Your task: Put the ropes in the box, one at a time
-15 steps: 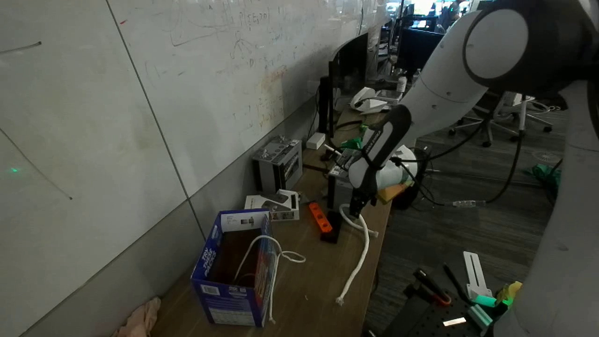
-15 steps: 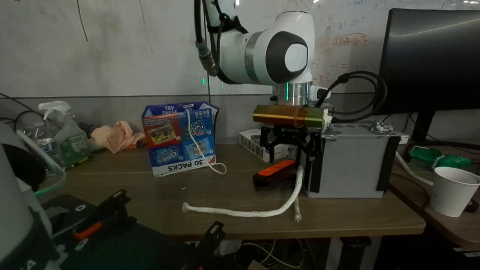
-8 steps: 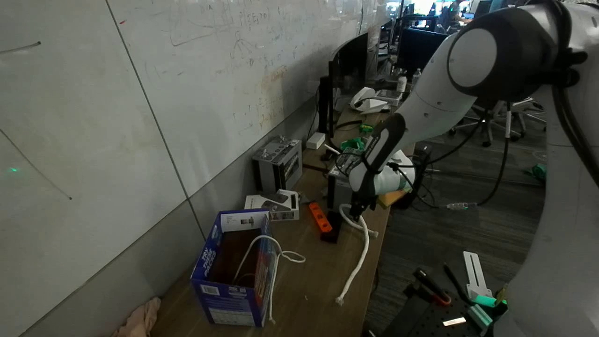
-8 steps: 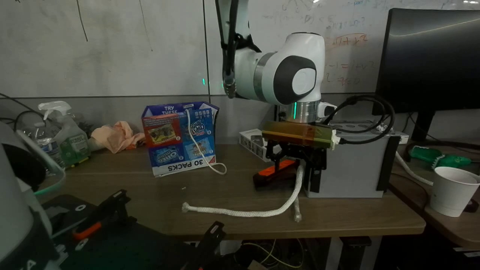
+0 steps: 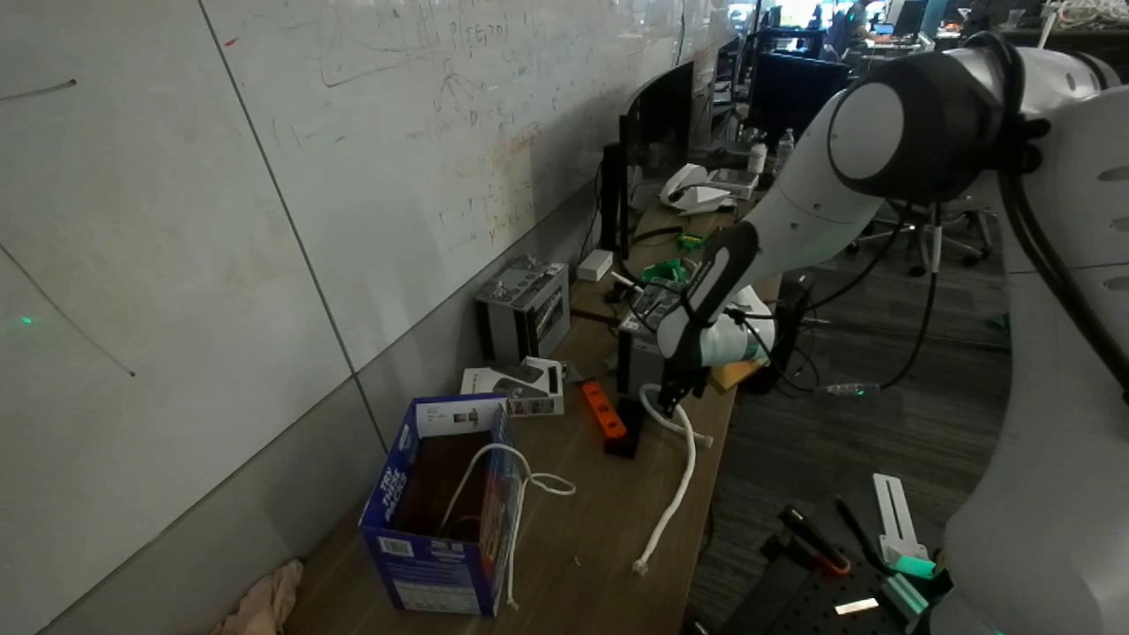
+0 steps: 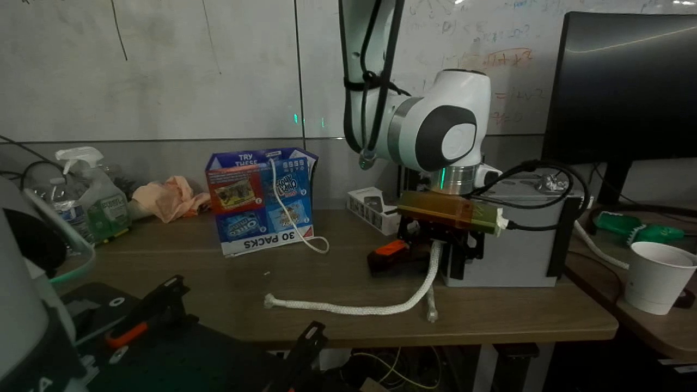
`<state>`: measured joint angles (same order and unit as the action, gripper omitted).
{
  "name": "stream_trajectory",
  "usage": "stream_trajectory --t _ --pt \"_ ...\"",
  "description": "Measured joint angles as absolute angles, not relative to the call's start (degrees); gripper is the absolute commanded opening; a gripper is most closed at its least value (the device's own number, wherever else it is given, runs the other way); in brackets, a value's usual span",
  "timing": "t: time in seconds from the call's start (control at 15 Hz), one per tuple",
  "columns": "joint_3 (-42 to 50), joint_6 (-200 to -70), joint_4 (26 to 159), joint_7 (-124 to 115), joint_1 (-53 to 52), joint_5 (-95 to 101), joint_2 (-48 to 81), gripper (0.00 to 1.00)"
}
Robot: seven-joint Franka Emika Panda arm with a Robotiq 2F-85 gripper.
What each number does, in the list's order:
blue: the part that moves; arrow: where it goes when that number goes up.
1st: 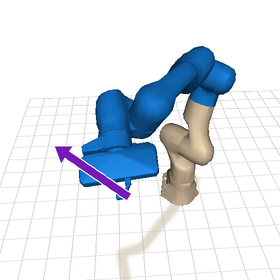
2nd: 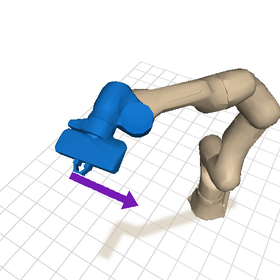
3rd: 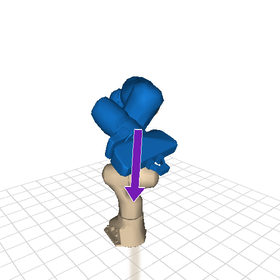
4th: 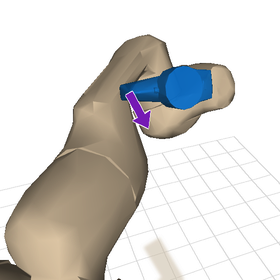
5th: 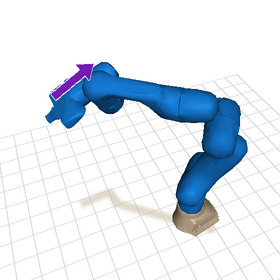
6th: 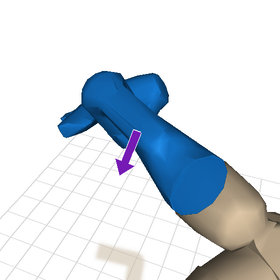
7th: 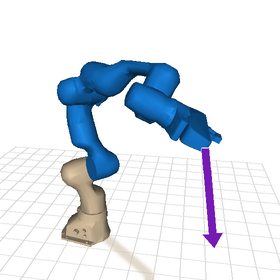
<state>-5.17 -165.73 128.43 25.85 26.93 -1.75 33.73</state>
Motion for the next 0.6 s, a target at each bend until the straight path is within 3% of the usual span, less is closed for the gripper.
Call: stream_trajectory --t 0.27,0.33,0.4,0.6 --pt "-5.74 -165.71 126.91 26.25 27.84 -1.75 35.54 1.00" --pt "-5.79 -165.71 126.68 26.29 27.90 -1.75 35.84 0.75" --pt "-5.81 -165.71 126.47 26.31 27.90 -1.75 36.08 0.74" --pt "-5.82 -165.69 126.00 26.30 27.94 -1.75 36.51 0.49"
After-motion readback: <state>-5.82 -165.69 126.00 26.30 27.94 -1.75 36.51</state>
